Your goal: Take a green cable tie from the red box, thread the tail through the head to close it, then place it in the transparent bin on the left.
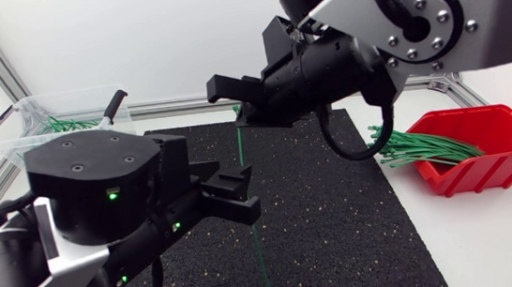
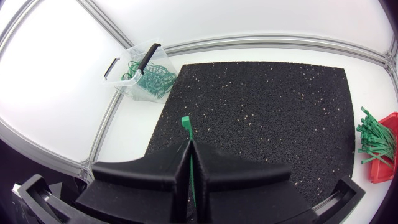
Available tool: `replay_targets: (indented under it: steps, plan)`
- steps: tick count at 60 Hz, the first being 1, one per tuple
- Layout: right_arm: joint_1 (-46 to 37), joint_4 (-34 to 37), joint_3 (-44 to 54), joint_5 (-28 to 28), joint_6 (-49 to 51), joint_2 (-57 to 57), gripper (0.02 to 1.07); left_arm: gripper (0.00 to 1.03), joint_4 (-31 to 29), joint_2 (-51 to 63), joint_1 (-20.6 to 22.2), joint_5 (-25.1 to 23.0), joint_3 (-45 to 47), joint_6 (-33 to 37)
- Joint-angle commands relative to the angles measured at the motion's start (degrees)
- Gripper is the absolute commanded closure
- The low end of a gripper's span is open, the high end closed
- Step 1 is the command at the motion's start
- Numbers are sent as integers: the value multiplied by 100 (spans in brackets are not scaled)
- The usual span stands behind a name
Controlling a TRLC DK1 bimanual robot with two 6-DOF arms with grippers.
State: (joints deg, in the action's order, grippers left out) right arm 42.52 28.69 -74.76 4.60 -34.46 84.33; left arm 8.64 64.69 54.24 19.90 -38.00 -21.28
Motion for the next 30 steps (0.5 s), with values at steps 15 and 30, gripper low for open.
replay_targets:
  steps: [15, 30]
  plan:
    - [239, 199, -329, -179, -263, 215, 101, 50, 217, 466, 122, 576, -278, -87]
    - [344, 207, -355, -513, -290, 259, 101, 77, 401, 457, 201, 1156, -129, -26]
